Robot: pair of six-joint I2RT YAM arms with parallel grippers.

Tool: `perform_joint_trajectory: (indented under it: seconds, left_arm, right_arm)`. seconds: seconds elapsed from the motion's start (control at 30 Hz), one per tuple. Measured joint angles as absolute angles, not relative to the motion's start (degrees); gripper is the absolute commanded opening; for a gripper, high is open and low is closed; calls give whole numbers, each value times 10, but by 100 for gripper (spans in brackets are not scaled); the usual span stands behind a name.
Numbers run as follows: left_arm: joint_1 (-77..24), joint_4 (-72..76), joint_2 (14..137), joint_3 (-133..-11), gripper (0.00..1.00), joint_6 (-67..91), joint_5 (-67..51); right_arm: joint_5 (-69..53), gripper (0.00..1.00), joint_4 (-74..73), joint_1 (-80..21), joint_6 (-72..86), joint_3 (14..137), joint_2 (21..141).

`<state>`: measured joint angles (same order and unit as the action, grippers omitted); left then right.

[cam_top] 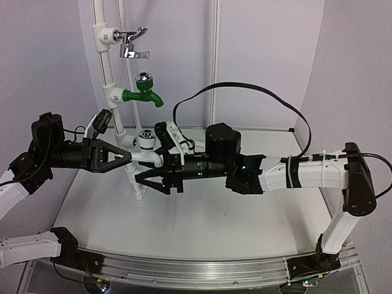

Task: Install the water faucets

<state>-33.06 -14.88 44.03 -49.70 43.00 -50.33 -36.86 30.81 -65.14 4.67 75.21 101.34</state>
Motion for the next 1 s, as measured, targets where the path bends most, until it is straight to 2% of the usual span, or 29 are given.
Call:
perform_joint_trajectory:
  seconds: [0.13,0.3,0.43,0.5,0.57,0.6,0.67,0.77,0.83,0.97,1.0]
  left_arm:
    - [-331,-151,440,-499,0,425,-511]
    - [-331,-152,440,-499,0,420,-515]
    - [-331,-150,439,-499,0,419,-524]
    - [-331,-150,438,-499,0,418,-525]
    - [-331,-151,438,-499,0,418,-527]
    - [-331,-152,438,-499,0,418,-528]
    - [-331,-155,437,-499,0,414,-528]
    - [-329,-155,437,-499,1,405,-527]
    - [-330,-154,436,-499,19,404,-527]
    - [-330,-175,436,-511,69,400,-503]
    - [-330,-187,436,-517,74,398,-492]
  right_arm:
    - [-375,57,280,-645,28,771,1013]
    - [-391,40,264,-638,16,797,1013]
    - [-407,39,259,-635,15,821,1017]
    - [-415,35,258,-634,15,828,1022]
    - [-421,28,258,-634,15,834,1029]
    - [-424,22,258,-634,17,837,1032]
    - [-430,1,256,-633,18,843,1038]
    - [-439,0,256,-630,24,848,1041]
    - [-439,0,256,-630,25,849,1041]
    - [-404,0,266,-632,9,826,1032]
    - [-387,0,269,-633,-3,810,1024]
